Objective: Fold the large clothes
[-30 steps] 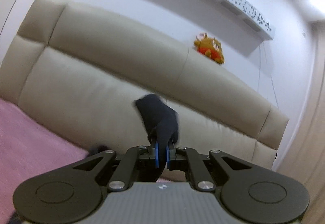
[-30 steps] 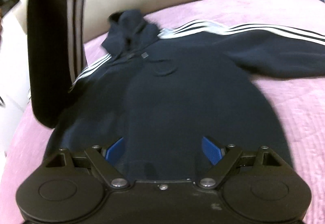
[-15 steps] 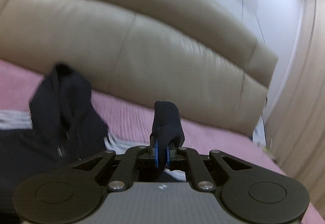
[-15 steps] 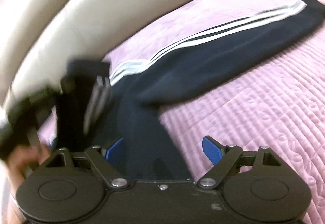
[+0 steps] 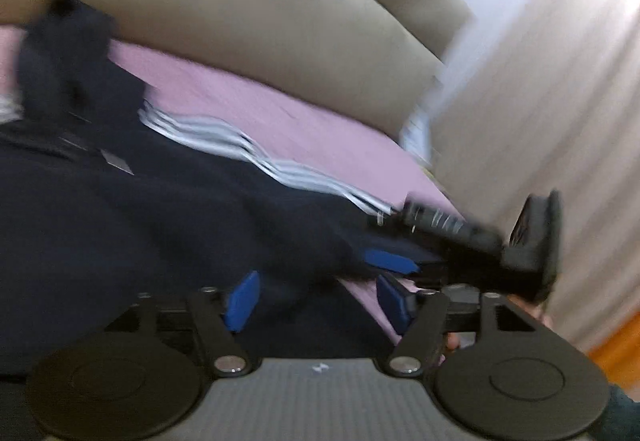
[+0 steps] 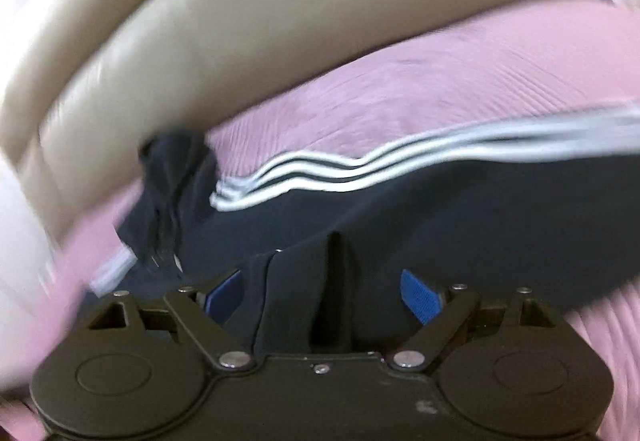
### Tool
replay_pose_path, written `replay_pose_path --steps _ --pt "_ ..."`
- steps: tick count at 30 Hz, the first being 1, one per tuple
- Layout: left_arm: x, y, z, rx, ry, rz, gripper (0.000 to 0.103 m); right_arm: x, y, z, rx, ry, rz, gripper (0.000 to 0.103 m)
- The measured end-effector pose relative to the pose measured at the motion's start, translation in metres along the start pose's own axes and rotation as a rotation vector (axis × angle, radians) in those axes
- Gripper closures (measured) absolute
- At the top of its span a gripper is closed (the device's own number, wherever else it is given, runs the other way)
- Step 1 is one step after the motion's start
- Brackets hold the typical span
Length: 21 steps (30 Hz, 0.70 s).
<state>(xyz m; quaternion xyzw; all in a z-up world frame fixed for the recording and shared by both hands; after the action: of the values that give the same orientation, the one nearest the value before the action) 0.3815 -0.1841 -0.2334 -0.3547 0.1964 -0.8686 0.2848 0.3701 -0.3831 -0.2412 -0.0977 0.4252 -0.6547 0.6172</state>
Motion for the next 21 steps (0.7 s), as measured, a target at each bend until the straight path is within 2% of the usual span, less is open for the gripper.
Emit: replay_pose_path --steps 2,4,5,6,7,8,10,12,13,14,15,17,18,19,20,21 --pt "-0.035 -0.032 0.019 0.044 -0.021 0.061 0.027 -0.012 0.022 0.001 -0.051 -0.129 -0.041 0.001" --pt "-0.084 -0.063 0.042 0.102 -0.034 0.204 0.023 -0.021 0.033 -0.002 -0.090 -0.196 -0.059 0.003" --pt "-0.111 -0.077 0.052 0.131 -0.045 0.287 0.016 -0.027 0.034 -0.002 -0.083 -0.216 -0.063 0.003" --pt "-0.136 -0.085 0.061 0.139 -0.055 0.361 0.015 -0.030 0.036 -0.001 -0.069 -0.235 -0.057 0.003" --pt "-0.163 -0.090 0.069 0.132 -0.065 0.433 0.018 -0.034 0.035 -0.001 -0.060 -0.259 -0.057 0.003" --pt "-0.189 -0.094 0.074 0.120 -0.078 0.485 0.028 -0.037 0.036 -0.001 -0.058 -0.277 -0.070 0.003" --pt "-0.234 -0.091 0.076 0.069 -0.118 0.522 0.037 -0.039 0.039 -0.004 -0.069 -0.302 -0.086 0.003" --pt "-0.269 -0.083 0.071 0.023 -0.192 0.553 0.036 -0.038 0.048 -0.002 -0.082 -0.301 -0.093 0.007" --pt "-0.284 -0.080 0.067 0.004 -0.218 0.568 0.036 -0.034 0.049 -0.003 -0.089 -0.297 -0.101 0.015" --pt "-0.295 -0.077 0.066 -0.002 -0.227 0.587 0.036 -0.031 0.049 -0.003 -0.094 -0.295 -0.109 0.029" --pt "-0.301 -0.075 0.068 0.005 -0.216 0.606 0.036 -0.029 0.048 -0.002 -0.092 -0.294 -0.118 0.039" --pt "-0.302 -0.075 0.074 0.041 -0.196 0.623 0.032 -0.028 0.042 0.001 -0.074 -0.299 -0.099 0.081" --pt "-0.302 -0.075 0.076 0.038 -0.192 0.626 0.034 -0.030 0.037 0.004 -0.057 -0.276 -0.062 0.087" --pt "-0.304 -0.073 0.079 0.037 -0.184 0.638 0.049 -0.031 0.030 0.009 -0.027 -0.242 -0.032 0.087" --pt "-0.305 -0.073 0.080 0.041 -0.164 0.666 0.078 -0.032 0.019 0.015 0.022 -0.218 -0.011 0.088" --pt "-0.303 -0.074 0.083 0.036 -0.135 0.664 0.082 -0.033 0.013 0.023 0.069 -0.203 0.002 0.088"
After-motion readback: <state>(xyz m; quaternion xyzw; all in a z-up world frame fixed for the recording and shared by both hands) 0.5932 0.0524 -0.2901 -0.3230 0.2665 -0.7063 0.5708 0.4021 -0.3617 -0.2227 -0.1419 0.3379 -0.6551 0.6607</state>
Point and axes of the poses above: each gripper's, at about its wrist camera, not at the fingertips, and y roughly the way its jaws point, x to its right, z to its top, the point moved 10 cm from there along y, roughly the way its jaws point, and after that the axes turned 4 degrees about -x, right-handed, at the moved point
